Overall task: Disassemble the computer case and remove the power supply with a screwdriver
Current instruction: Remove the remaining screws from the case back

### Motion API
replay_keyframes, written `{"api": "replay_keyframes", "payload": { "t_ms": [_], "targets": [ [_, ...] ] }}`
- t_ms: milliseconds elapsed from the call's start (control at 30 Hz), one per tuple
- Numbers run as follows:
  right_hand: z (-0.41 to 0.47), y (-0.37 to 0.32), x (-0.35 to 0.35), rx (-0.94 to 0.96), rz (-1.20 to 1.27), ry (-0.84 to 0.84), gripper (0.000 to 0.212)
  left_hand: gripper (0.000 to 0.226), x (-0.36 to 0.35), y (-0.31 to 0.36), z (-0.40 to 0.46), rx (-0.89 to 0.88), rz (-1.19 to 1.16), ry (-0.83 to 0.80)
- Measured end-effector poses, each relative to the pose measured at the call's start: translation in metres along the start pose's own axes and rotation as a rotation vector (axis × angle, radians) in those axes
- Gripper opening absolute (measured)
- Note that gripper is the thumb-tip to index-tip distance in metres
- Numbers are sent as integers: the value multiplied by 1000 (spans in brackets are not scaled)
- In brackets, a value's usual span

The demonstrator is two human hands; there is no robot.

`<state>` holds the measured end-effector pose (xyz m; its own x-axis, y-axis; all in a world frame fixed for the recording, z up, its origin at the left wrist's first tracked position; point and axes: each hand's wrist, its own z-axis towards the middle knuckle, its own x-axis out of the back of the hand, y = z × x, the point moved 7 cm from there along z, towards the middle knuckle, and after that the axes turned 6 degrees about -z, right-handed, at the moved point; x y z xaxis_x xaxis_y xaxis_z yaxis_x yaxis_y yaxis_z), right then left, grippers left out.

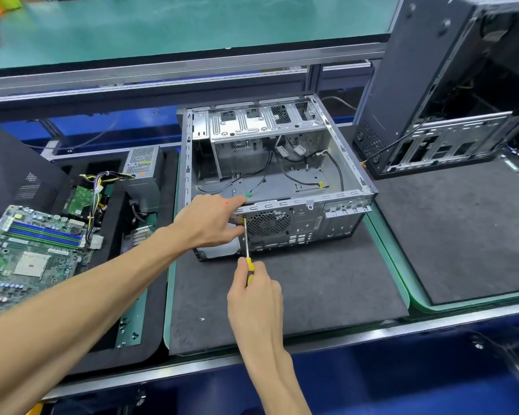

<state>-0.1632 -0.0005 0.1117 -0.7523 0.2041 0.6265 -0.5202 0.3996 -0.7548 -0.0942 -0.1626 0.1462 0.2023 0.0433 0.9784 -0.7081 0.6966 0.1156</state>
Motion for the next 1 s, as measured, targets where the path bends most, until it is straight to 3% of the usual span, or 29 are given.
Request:
{"api": "replay_keyframes", "payload": {
  "t_ms": [100, 267, 433, 500, 600, 667, 733, 867, 1000],
  "targets": [
    [4, 4, 2, -35, 98, -43, 42, 34, 1, 1, 0, 2, -7, -12],
    [0, 24, -24, -471, 897, -535, 47, 34, 4, 4, -1, 9, -16, -21],
    [-11, 14, -30, -512, 1361, -655, 38, 50, 5, 2, 0, 38, -94, -17],
    [-11, 13, -28, -435, 1316, -572, 36, 49, 5, 2, 0, 27, -62, 3],
    [-7, 20, -20, -296, 983, -338, 33, 50, 4, 2, -1, 23, -25, 19],
    [-7, 19, -19, -289, 935, -287, 33, 50, 4, 2, -1, 25, -20, 17],
    [-7, 18, -21, -359, 968, -322, 34, 51, 4, 2, -1, 26, -17, 8],
    [-14, 8, -36, -535, 1246, -546, 43, 52, 5, 2, -1, 26, -55, 4],
    [-15, 6, -29, -452, 1260, -489, 24, 48, 5, 2, -1, 43, -93, -5]
  ]
}}
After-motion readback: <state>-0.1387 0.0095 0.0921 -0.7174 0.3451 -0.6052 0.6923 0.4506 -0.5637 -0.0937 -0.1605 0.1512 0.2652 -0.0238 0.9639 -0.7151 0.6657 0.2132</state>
